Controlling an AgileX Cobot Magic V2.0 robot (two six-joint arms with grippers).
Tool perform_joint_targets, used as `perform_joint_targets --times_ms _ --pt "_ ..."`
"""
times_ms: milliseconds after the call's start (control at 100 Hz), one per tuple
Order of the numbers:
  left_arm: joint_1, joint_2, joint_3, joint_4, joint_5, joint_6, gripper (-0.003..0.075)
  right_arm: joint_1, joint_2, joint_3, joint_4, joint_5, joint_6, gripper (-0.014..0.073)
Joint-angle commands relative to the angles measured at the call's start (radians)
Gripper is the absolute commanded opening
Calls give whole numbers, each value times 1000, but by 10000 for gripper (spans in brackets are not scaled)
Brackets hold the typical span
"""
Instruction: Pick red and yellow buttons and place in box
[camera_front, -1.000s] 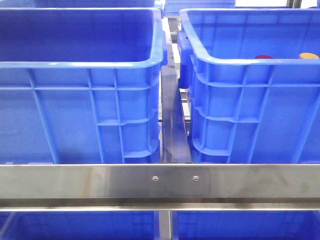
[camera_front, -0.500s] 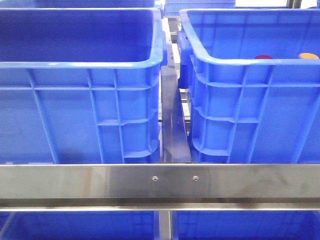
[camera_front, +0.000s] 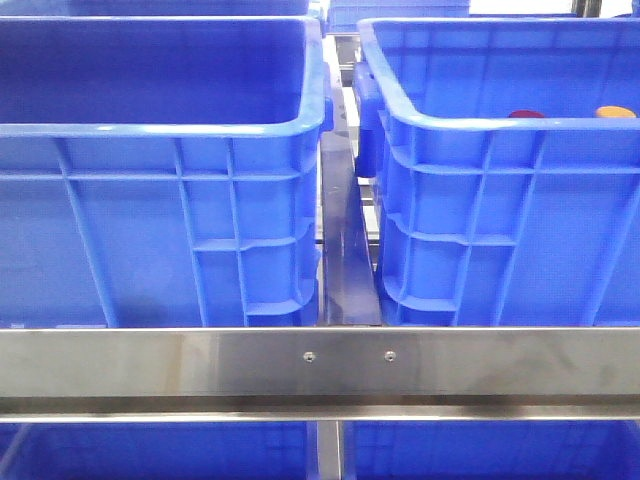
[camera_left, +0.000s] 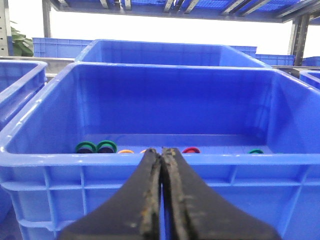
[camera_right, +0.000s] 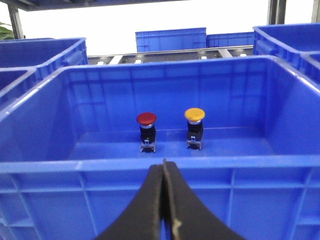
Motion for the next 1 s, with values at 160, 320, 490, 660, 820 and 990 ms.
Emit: perform_joint_targets --times_ms 160,320,490,660,820,990 --pt "5 -34 48 -9 -76 -2 -19 -5 -20 45 6 -215 2 -68" --pt "5 -34 48 -9 -76 -2 -19 -5 -20 45 6 -213 2 -68" --pt "5 -34 48 -9 -76 -2 -19 -5 -20 45 6 -213 2 -68" --pt "5 -34 48 -9 -76 -2 -19 -5 -20 45 6 -213 2 -68" --pt "5 -34 48 -9 -76 -2 -19 -5 -20 45 6 -213 2 -68" --pt "5 -34 48 -9 -76 -2 -19 -5 -20 45 6 -213 2 -68"
